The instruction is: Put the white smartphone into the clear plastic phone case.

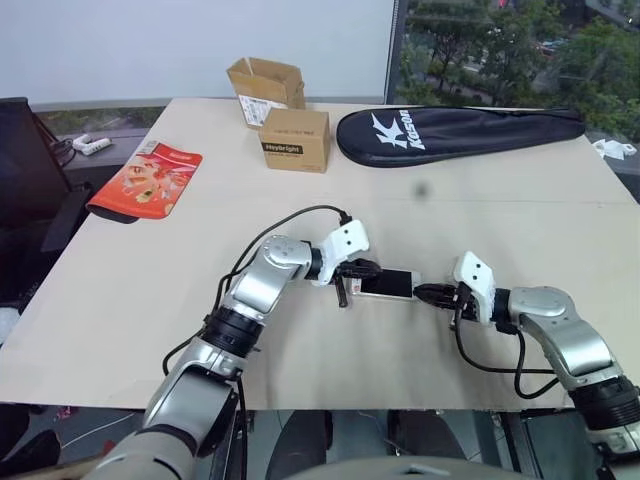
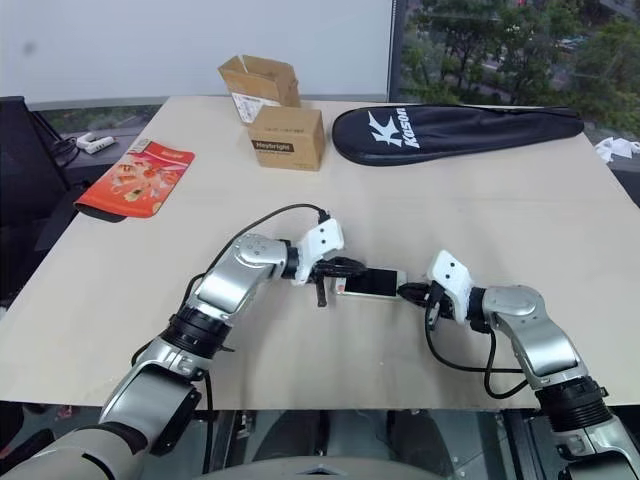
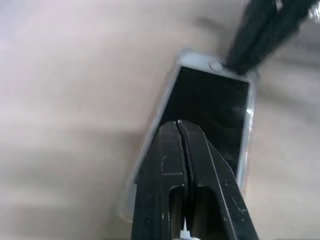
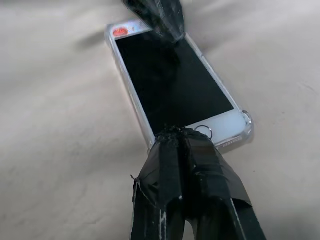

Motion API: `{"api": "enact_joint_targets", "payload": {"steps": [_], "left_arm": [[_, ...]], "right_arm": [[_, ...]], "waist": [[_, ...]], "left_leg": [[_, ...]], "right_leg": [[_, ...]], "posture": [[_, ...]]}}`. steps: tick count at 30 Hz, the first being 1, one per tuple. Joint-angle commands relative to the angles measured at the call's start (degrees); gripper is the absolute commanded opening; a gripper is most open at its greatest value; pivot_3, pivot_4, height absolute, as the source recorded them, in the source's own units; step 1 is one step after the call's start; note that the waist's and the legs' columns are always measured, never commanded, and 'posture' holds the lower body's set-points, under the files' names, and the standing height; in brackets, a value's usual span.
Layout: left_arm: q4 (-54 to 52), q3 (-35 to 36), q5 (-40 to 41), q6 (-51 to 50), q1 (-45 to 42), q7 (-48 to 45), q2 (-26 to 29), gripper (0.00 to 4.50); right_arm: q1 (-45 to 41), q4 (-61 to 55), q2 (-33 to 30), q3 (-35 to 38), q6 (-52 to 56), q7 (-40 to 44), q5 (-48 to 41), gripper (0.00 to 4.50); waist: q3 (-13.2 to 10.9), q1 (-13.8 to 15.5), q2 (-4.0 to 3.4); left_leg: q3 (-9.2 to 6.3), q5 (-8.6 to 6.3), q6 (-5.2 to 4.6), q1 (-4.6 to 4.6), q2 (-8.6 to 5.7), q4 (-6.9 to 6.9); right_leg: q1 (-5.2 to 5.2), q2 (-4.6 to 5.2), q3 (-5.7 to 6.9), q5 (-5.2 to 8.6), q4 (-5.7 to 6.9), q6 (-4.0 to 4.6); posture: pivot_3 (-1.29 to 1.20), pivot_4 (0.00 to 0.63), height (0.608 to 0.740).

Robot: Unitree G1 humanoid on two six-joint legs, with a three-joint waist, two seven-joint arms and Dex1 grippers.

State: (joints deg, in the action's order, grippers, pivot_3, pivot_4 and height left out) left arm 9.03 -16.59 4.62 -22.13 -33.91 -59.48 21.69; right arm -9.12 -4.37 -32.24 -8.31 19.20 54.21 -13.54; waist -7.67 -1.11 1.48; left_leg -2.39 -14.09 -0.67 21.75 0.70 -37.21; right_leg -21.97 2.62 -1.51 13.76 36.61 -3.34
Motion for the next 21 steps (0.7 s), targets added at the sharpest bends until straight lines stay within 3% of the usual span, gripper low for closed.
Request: {"api": "enact_joint_targets", "payload": {"steps": [1,2,5,8,9,13,16,21], "left_arm": [[-8.77,10.69,8.47,-1.59,1.24,1.05,2.12,0.00],[-10.73,13.35,10.85,-2.64,2.16,1.23,2.76,0.00],[-16.51,20.19,15.54,-5.39,7.95,-0.24,8.76,0.85],[-19.42,25.15,18.89,-8.24,13.92,-1.20,14.41,2.27],[-20.08,27.15,19.42,-8.23,17.22,-2.24,16.82,2.61],[-21.10,32.14,20.75,-6.33,27.57,-5.14,22.54,4.45],[-19.85,33.32,20.06,-2.50,32.18,-7.60,25.47,4.45],[-17.87,32.89,19.51,0.79,32.66,-10.33,28.84,4.45]], "right_arm": [[2.88,1.61,-0.27,3.48,-0.67,1.02,-3.21,0.95],[3.45,1.09,-0.67,5.13,-0.92,1.64,-4.65,1.36],[5.61,-0.69,-2.65,11.24,-1.68,4.40,-9.89,2.83],[7.41,-0.08,-5.36,15.11,-3.20,7.39,-12.30,4.32],[8.07,1.48,-7.02,15.96,-4.92,9.15,-11.83,4.50],[6.67,9.34,-10.71,18.34,-10.64,14.66,-11.67,4.50],[0.33,18.04,-12.58,18.85,-13.96,18.88,-11.45,4.50],[-8.23,27.87,-15.65,18.11,-16.73,24.63,-9.98,4.50]], "waist": [[-0.28,0.12,-0.19],[-0.45,0.14,-0.33],[-1.02,0.25,-0.73],[-1.22,0.31,-0.83],[-1.34,0.34,-0.81],[-1.78,0.33,-0.71],[-2.08,0.33,-0.74],[-2.41,0.50,-0.77]], "left_leg": [[0.02,0.00,0.00,0.14,-0.01,0.01],[0.03,0.00,0.00,0.18,-0.02,0.01],[0.07,0.00,0.00,0.26,-0.08,0.10],[0.17,0.00,0.00,0.78,-0.14,0.12],[0.18,0.00,0.00,0.96,-0.15,0.10],[0.37,0.00,-0.01,1.07,-0.18,0.08],[0.49,0.00,0.00,1.05,-0.15,0.04],[0.56,0.03,0.00,1.02,-0.12,-0.13]], "right_leg": [[-0.20,0.00,-0.01,-0.02,0.09,0.00],[-0.23,0.00,-0.02,-0.04,0.12,-0.01],[-0.32,0.04,-0.04,-0.22,0.11,-0.04],[-0.88,0.07,-0.12,-0.23,0.13,-0.08],[-1.03,0.08,-0.12,-0.23,0.14,-0.09],[-1.12,0.17,-0.13,-0.22,0.09,-0.07],[-1.12,0.17,-0.13,-0.10,0.10,0.15],[-1.10,0.17,-0.11,-0.15,0.17,0.23]], "posture": [[0.00,0.150,0.740],[0.00,0.150,0.740],[0.00,0.150,0.740],[0.00,0.150,0.740],[0.00,0.150,0.740],[0.00,0.150,0.740],[0.00,0.150,0.740],[0.00,0.150,0.740]]}}
